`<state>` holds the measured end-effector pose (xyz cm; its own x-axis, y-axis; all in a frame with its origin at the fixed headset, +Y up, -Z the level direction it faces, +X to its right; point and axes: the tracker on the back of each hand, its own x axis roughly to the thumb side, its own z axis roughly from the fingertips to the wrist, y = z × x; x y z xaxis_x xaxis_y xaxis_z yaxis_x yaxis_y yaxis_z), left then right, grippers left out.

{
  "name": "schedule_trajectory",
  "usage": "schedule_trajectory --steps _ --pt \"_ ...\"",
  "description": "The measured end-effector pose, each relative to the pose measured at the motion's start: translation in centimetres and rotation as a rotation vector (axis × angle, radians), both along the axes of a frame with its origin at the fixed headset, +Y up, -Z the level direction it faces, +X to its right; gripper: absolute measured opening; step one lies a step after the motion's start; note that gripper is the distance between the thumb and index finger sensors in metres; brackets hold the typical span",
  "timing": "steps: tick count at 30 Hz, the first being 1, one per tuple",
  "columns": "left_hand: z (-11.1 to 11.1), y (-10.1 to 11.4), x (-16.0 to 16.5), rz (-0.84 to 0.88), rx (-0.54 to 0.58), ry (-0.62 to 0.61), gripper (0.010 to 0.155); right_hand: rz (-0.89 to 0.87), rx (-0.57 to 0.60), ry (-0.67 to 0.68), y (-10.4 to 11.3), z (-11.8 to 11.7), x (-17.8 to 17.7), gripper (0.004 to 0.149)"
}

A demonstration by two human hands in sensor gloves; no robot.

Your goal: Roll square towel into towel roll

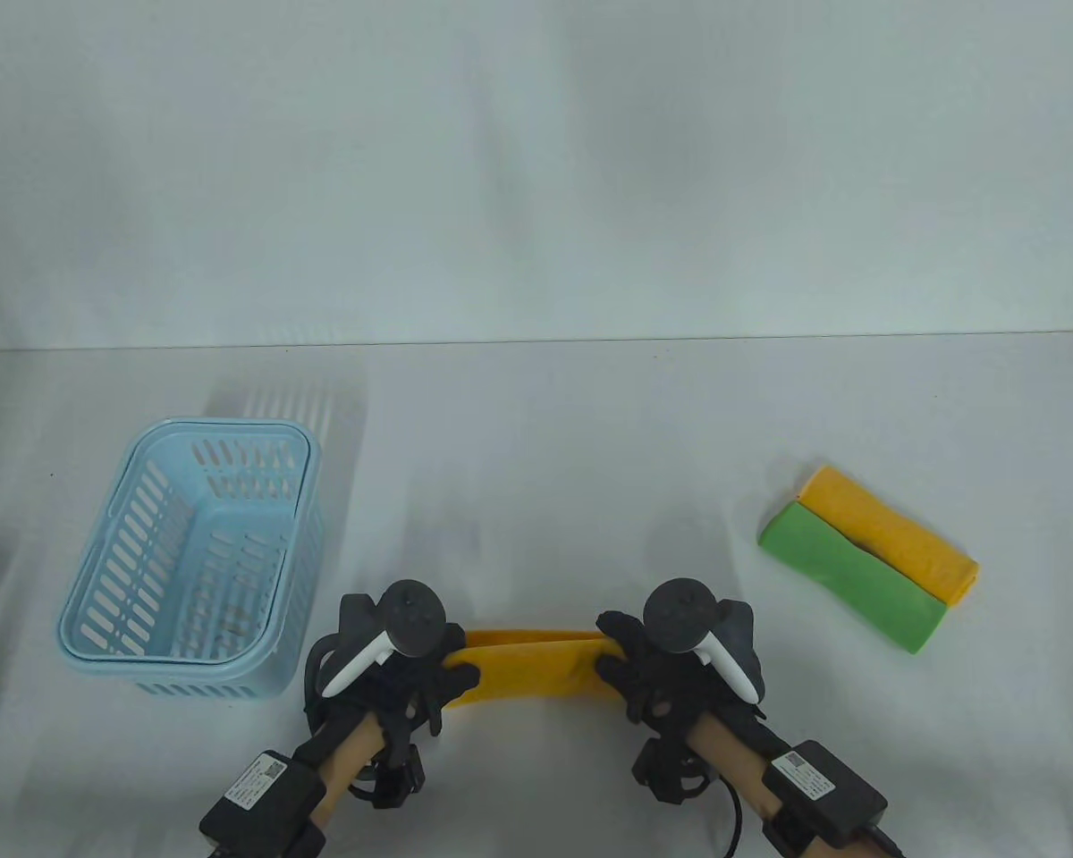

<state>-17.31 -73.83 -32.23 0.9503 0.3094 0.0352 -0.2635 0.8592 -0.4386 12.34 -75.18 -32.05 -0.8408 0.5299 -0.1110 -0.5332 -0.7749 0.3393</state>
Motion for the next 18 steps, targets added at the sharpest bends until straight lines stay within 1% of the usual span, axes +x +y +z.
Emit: schedule_trajectory --steps 3,5,8,18 --pt "-0.1 -0.1 -0.1 -0.043 0.031 0.021 0.073 0.027 0.021 -0.036 -0.1 -0.1 0.1 0.064" --pt "-0.3 -0.3 -0.1 -0.082 0.069 0.056 0.074 0.044 0.041 -0.065 -0.3 -0.3 0.4 0.064" --pt "-0.6 -0.5 -0.3 -0.132 0.097 0.072 0.075 0.033 0.043 -0.087 -0.3 -0.5 0.8 0.064" --pt "-0.6 -0.4 -0.5 -0.124 0.120 0.081 0.077 0.000 0.029 -0.102 -0.1 -0.6 1.4 0.067"
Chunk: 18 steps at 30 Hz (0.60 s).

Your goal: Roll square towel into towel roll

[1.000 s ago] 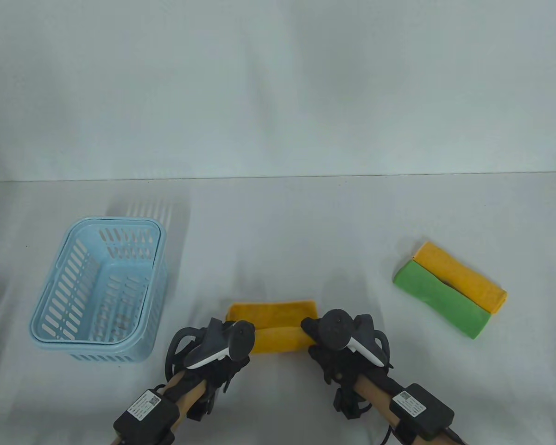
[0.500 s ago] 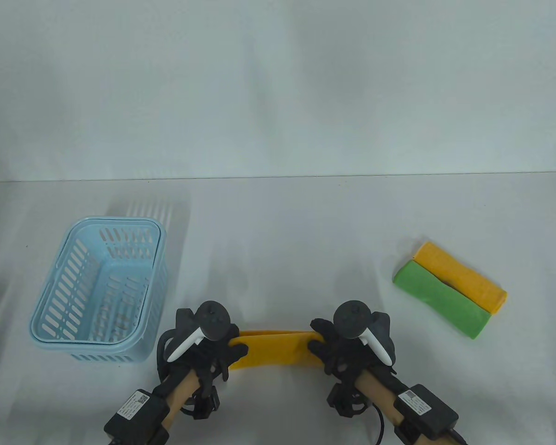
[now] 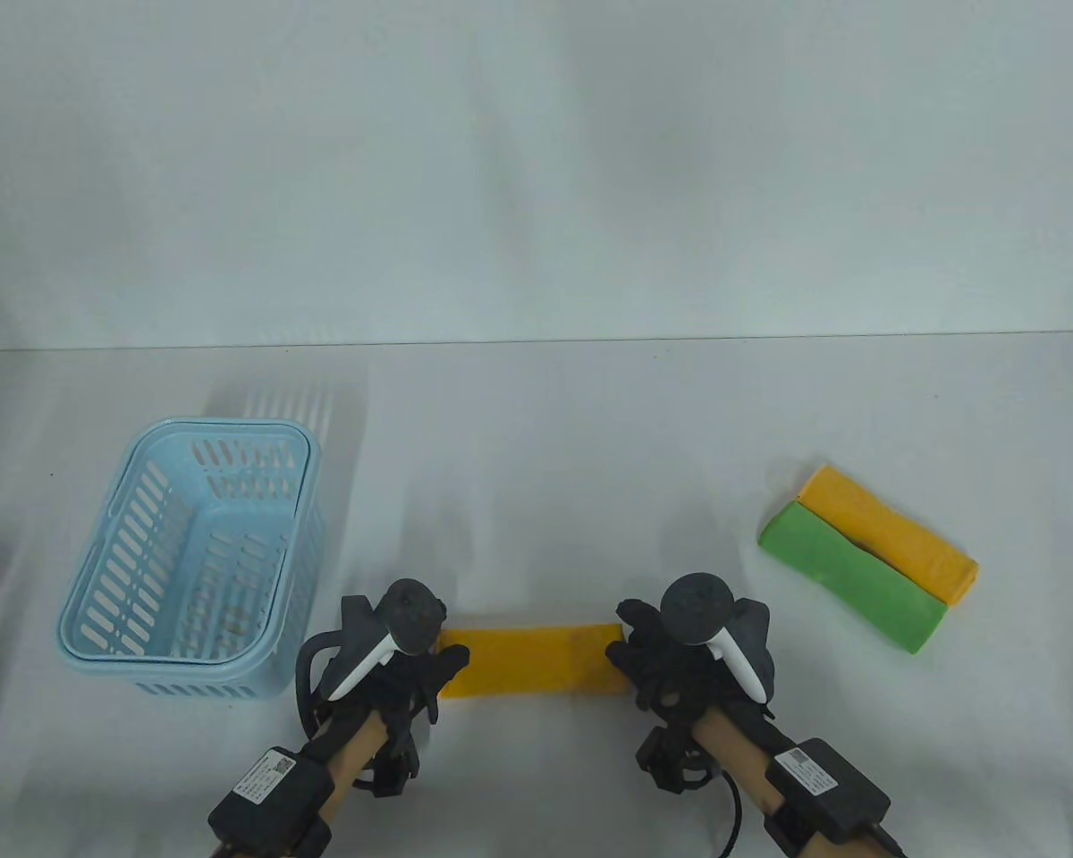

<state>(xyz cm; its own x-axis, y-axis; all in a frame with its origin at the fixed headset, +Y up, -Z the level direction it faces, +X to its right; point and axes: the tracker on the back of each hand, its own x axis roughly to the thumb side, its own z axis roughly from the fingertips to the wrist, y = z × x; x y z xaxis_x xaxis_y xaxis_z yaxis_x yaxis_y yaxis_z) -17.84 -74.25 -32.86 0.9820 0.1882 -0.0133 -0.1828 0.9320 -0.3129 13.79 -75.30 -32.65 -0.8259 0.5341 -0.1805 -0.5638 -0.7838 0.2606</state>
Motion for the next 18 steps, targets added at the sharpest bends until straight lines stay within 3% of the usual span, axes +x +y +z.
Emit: schedule_trajectory --steps 11,18 --pt "0.5 1.5 0.3 -0.024 0.098 -0.034 0.081 0.002 0.026 0.004 0.4 0.0 0.2 0.070" --pt "1.9 4.4 0.7 -0.016 0.247 -0.094 0.085 0.057 0.134 0.080 2.3 0.7 -0.5 0.074"
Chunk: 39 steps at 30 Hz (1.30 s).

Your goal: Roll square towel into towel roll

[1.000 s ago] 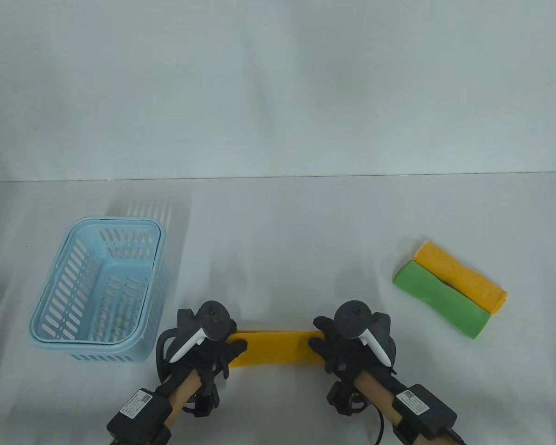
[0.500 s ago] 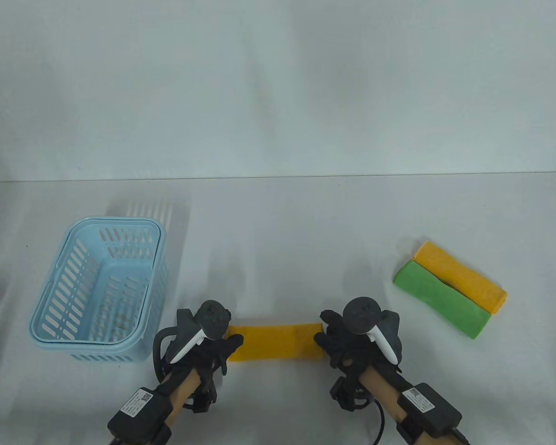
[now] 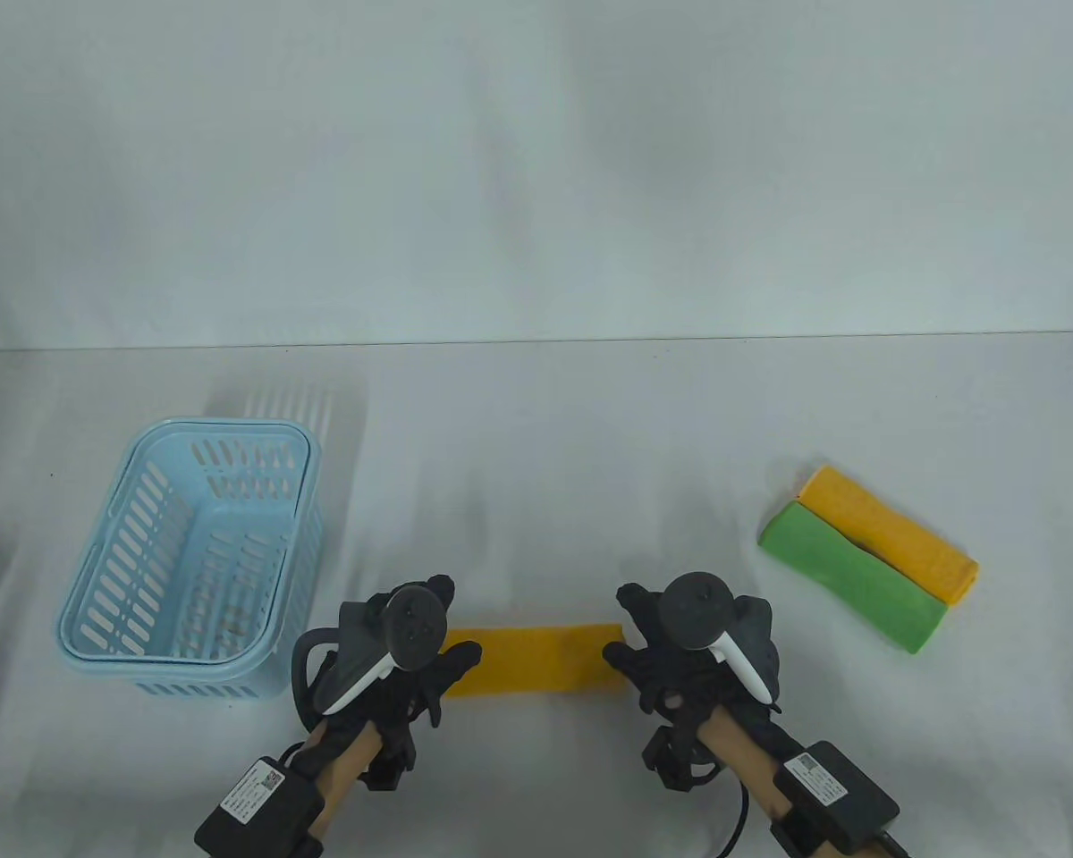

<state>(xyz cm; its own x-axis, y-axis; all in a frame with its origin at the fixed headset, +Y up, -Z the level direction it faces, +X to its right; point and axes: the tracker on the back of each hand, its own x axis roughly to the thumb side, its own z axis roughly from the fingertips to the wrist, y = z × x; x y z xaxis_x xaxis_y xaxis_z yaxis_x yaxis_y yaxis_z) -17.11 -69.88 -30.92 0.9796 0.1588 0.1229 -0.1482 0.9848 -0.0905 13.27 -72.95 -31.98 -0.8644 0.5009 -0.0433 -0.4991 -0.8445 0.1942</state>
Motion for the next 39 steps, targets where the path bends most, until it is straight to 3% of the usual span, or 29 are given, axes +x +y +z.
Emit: schedule_trajectory --steps 4,9,14,18,23,27,31,39 --pt "0.8 1.9 -0.2 0.032 0.097 -0.012 0.086 0.019 0.076 0.087 1.7 1.0 -1.6 0.077" --pt "1.6 3.7 -0.9 0.081 0.176 -0.013 0.085 0.107 0.088 0.222 2.3 1.4 -5.2 0.078" --pt "1.9 4.2 -1.4 0.100 0.198 -0.007 0.084 0.227 0.025 0.315 1.1 0.1 -9.5 0.082" --pt "1.8 4.2 -1.7 0.106 0.190 -0.001 0.084 0.364 -0.098 0.364 -0.9 -1.3 -11.9 0.091" --pt "1.6 4.1 -1.6 0.099 0.177 -0.003 0.084 0.472 -0.156 0.374 -2.6 -1.8 -13.1 0.091" --pt "1.6 4.2 -1.5 0.097 0.178 -0.007 0.084 0.528 -0.114 0.368 -3.3 -1.8 -13.7 0.088" --pt "1.6 4.2 -1.4 0.096 0.175 -0.008 0.084 0.507 -0.076 0.352 -3.0 -2.3 -14.2 0.082" --pt "1.7 4.2 -1.3 0.095 0.170 -0.011 0.083 0.423 -0.124 0.303 -3.1 -4.1 -14.3 0.074"
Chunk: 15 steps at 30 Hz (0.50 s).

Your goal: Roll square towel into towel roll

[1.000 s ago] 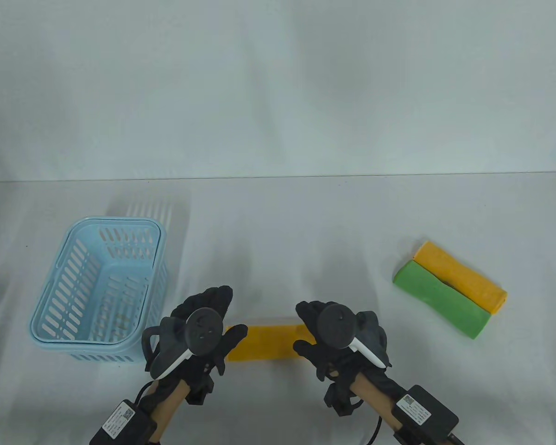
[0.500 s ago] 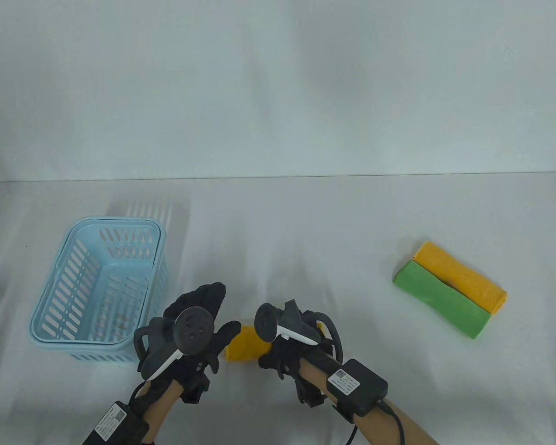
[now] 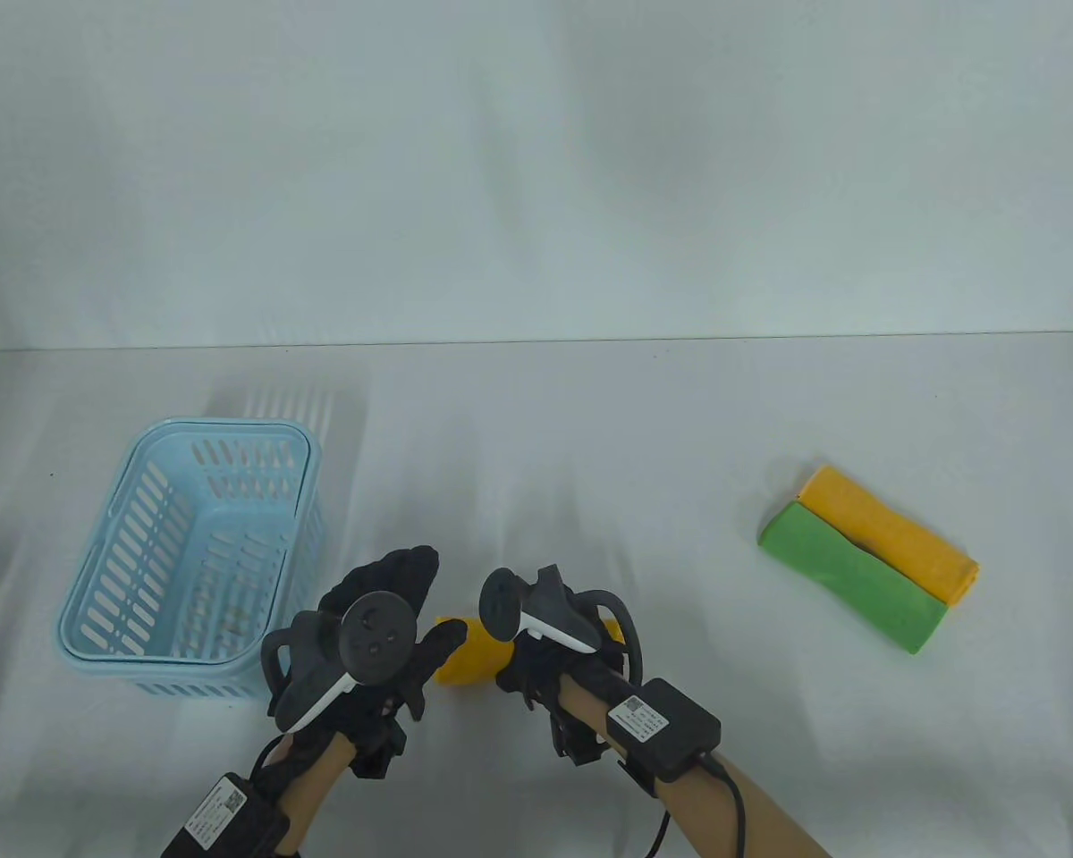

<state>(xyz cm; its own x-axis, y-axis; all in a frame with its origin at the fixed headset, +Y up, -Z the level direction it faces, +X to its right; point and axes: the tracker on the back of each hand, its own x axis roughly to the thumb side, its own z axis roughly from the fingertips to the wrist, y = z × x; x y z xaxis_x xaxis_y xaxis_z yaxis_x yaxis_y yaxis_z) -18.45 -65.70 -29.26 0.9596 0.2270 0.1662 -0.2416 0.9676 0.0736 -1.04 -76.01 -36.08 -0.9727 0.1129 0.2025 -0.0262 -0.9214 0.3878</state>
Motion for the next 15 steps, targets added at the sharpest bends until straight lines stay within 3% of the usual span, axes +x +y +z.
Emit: schedule_trajectory --steps 10,15 --pt "0.0 0.1 -0.2 0.010 -0.002 0.004 0.083 -0.031 -0.053 -0.034 0.2 -0.8 0.1 0.068" --pt "0.0 0.2 -0.3 0.016 0.003 0.006 0.083 -0.115 -0.029 -0.109 3.1 -0.5 2.5 0.068"
